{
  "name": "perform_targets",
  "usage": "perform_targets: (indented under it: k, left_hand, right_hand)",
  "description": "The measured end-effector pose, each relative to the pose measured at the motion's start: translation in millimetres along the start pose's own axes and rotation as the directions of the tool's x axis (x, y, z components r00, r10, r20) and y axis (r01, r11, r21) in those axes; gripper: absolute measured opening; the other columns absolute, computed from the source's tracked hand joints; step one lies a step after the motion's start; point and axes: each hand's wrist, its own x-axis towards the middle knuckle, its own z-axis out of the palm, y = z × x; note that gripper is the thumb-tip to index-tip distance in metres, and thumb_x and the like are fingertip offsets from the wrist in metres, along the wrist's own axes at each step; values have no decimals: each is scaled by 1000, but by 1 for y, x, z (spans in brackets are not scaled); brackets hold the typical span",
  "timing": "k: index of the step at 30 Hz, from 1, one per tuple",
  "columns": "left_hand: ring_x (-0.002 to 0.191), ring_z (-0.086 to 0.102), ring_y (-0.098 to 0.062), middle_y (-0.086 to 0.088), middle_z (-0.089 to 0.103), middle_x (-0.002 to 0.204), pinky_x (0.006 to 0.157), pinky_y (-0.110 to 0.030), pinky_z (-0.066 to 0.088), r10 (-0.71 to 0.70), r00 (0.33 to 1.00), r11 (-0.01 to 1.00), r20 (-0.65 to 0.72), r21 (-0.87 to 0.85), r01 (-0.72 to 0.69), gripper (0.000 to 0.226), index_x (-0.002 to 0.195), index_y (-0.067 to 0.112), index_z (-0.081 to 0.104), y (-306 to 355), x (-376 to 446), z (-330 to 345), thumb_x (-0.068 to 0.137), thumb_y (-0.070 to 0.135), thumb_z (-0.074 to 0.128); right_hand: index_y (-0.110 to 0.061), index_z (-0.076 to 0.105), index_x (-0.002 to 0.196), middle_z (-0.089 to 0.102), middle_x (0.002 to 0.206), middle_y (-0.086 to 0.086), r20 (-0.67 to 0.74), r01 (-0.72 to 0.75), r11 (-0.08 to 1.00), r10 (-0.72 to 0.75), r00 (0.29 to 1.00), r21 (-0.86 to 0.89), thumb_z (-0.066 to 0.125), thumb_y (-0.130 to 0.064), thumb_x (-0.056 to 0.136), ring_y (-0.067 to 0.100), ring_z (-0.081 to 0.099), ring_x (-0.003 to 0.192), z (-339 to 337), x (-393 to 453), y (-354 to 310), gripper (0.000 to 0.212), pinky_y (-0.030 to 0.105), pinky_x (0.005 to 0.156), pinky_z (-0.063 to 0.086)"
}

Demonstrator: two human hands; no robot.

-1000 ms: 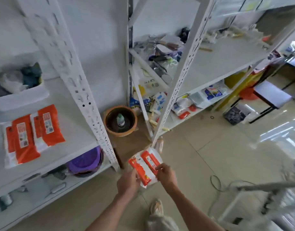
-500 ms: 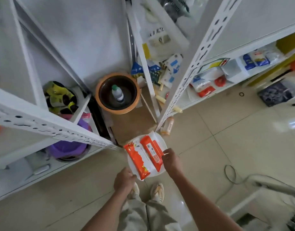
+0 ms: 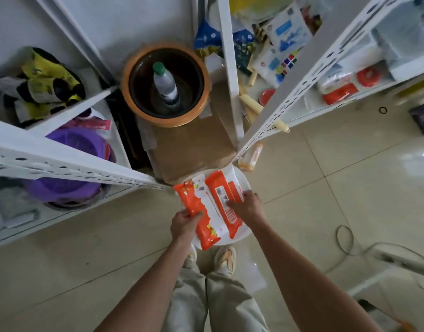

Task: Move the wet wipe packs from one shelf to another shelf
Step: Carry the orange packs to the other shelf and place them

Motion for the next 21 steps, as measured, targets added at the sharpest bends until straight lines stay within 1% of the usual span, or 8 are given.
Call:
perform_targets:
  k: [2, 4, 6, 9, 12, 18, 20, 21]
  left_hand:
    - [91, 77, -27, -3, 81, 102, 91, -50, 61, -14, 999, 1000, 33, -28, 15, 30, 85, 25, 73, -2, 0, 3, 66, 42, 89]
    - [94, 76, -27, -5, 80, 108, 93, -49, 61, -7, 998, 1000, 59, -29, 9, 23, 85, 28, 71, 3, -7, 2, 73, 35, 89]
    - [96, 76, -27, -5, 79, 108, 94, -49, 60, -7, 996, 998, 89, -55, 12, 25, 87, 27, 72, 11, -19, 1, 71, 33, 90]
    - [97, 76, -28, -3, 79, 105, 95, -50, 60, -4, 993, 998, 118, -66, 12, 29, 91, 25, 72, 19, -51, -10, 69, 30, 91]
    - [94, 78, -32, -6, 81, 100, 89, -55, 61, 56, 985, 991, 161, -132, -35, 50, 102, 17, 78, 40, -108, -41, 57, 33, 93]
    - [83, 80, -21, -7, 82, 96, 70, -30, 60, 231, 967, 949, 111, -244, -199, 33, 108, 11, 77, 80, -275, -147, 76, 9, 86]
    - [75, 79, -15, -12, 82, 94, 64, -23, 59, 291, 956, 919, 37, -290, -268, 28, 105, 8, 77, 86, -332, -187, 78, 7, 86]
    - [72, 78, -11, -11, 82, 90, 62, -20, 58, 319, 948, 897, -22, -316, -309, 25, 102, 8, 77, 87, -357, -208, 78, 10, 87]
  right_hand:
    - [-24, 67, 107, 77, 100, -3, 80, 1, 1000, -2, 997, 4, 78, -48, 83, 13, 78, 77, -7, -3, -2, 36, 31, 68, 65]
    - [-20, 71, 104, 80, 95, -2, 77, 53, 999, -51, 996, -12, 78, -46, 83, 14, 79, 72, -10, -5, 3, 34, 36, 69, 67]
    - [-20, 70, 104, 80, 96, -1, 76, 72, 997, -75, 994, 40, 79, -48, 80, 16, 79, 74, -17, -14, 8, 37, 44, 73, 67]
    - [-22, 67, 102, 80, 95, -3, 65, 99, 988, -107, 992, 119, 79, -45, 82, 14, 79, 72, -33, -45, 6, 33, 45, 71, 67]
    - [-23, 65, 91, 78, 80, 0, 5, 165, 963, -169, 986, 212, 83, -39, 76, 15, 76, 64, -58, -103, -9, 29, 51, 64, 64]
    - [-10, 69, 106, 81, 87, 8, 78, 289, 901, -330, 941, 323, 84, -19, 82, 28, 80, 75, -109, -260, -74, 30, 57, 70, 64]
    - [-9, 71, 108, 81, 83, 5, 83, 352, 872, -400, 913, 340, 86, -18, 80, 23, 80, 74, -116, -312, -99, 33, 48, 69, 66]
    - [-11, 72, 106, 81, 77, 0, 74, 380, 854, -431, 899, 354, 87, -19, 80, 16, 79, 70, -115, -337, -116, 32, 36, 65, 66]
